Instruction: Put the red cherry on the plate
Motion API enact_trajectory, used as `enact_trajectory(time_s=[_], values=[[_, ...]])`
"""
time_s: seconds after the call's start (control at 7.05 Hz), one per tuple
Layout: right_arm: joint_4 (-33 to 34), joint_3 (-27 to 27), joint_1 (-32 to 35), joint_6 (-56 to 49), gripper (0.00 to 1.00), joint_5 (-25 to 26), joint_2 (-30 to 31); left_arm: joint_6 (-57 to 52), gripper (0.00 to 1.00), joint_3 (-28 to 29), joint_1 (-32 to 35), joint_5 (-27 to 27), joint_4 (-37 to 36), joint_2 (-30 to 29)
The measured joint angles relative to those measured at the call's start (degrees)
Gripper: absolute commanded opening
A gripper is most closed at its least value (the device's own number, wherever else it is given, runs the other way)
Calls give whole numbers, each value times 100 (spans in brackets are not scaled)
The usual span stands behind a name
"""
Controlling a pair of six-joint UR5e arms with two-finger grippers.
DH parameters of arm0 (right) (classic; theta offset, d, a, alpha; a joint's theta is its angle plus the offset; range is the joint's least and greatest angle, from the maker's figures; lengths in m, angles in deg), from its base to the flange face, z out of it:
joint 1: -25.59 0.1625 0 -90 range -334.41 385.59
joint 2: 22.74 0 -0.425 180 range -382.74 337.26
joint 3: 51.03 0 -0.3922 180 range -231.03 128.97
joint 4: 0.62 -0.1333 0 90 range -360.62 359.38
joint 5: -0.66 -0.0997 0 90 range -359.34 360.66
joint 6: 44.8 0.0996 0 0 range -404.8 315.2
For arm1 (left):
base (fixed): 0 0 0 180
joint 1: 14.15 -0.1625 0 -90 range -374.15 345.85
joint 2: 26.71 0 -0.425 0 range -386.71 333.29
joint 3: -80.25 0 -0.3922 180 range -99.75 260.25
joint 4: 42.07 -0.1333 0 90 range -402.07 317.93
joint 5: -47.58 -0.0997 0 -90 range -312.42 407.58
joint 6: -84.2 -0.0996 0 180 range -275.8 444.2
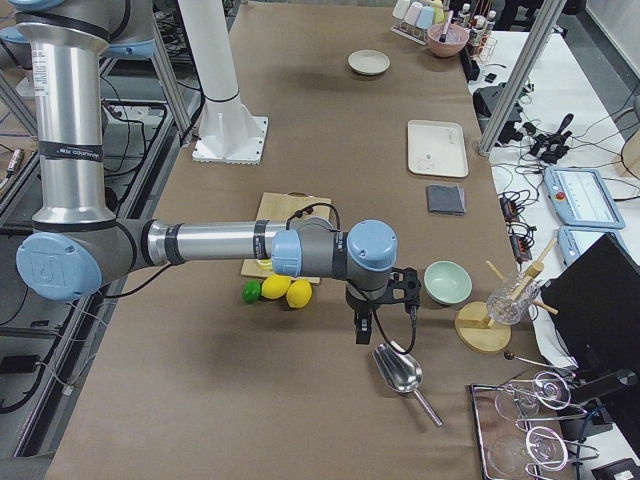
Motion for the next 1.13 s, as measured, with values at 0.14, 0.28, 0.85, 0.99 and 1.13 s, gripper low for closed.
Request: enact_trajectory(time_s=[0.14, 0.28, 0.85, 0.99, 1.13], values=[[-3, 7, 0, 1, 100, -7, 31, -1, 98, 4, 4, -10, -1, 6], [-4, 11, 0, -1, 100, -9, 61, 0, 98, 7, 4, -23, -1, 17], [-4, 16, 0, 7, 100, -18, 67, 7, 98, 36, 0, -32, -1, 61], [-4, 15, 0, 7, 100, -19, 55, 5, 98, 44, -2, -32, -1, 64], [-4, 11, 0, 4, 100, -17, 47, 1, 98, 49, -2, -32, -1, 68]])
